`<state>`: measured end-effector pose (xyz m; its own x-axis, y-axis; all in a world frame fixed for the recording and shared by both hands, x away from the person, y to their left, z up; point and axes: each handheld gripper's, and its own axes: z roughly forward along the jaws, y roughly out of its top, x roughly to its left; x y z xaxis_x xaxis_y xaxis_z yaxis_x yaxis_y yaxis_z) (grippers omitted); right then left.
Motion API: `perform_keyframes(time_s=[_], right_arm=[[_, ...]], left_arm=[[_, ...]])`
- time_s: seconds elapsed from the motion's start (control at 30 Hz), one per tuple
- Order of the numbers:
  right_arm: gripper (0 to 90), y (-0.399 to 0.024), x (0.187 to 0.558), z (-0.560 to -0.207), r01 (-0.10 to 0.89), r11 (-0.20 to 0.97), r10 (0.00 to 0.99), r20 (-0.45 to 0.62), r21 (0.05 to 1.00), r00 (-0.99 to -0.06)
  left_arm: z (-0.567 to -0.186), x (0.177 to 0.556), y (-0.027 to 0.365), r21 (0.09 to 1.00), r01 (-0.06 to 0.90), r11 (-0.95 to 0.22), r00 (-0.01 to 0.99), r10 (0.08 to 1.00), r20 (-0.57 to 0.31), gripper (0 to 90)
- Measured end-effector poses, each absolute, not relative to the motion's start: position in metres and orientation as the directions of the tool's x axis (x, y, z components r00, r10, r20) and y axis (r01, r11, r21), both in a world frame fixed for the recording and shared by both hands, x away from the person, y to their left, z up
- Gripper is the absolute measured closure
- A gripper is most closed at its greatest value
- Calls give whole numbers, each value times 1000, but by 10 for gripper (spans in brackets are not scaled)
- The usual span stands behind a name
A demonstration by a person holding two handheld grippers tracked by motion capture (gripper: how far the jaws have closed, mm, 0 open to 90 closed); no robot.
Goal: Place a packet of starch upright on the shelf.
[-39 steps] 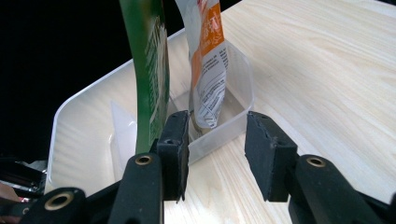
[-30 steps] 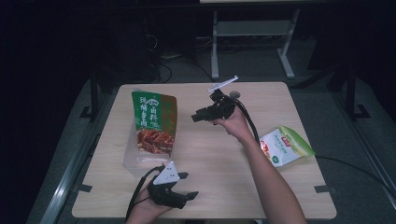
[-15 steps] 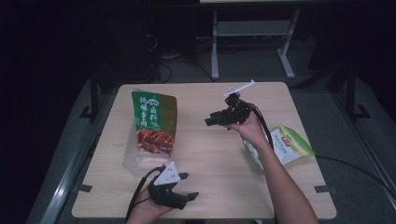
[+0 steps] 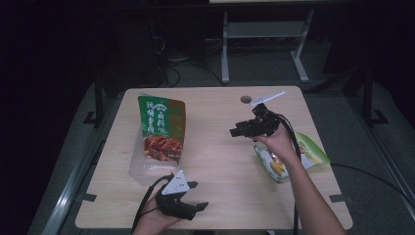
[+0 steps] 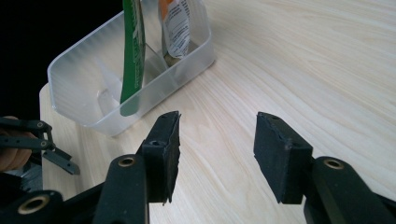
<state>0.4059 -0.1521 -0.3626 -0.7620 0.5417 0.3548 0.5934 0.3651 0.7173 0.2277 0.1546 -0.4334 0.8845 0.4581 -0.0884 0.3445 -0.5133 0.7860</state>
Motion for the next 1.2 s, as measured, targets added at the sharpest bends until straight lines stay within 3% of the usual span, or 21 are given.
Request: perform_keyframes(time_s=[1.2], right_arm=[[449, -245, 364, -380, 683, 281, 686, 356, 674, -634]], left_arm=[[-433, 227, 155, 788, 341, -513, 885, 459, -84, 257]])
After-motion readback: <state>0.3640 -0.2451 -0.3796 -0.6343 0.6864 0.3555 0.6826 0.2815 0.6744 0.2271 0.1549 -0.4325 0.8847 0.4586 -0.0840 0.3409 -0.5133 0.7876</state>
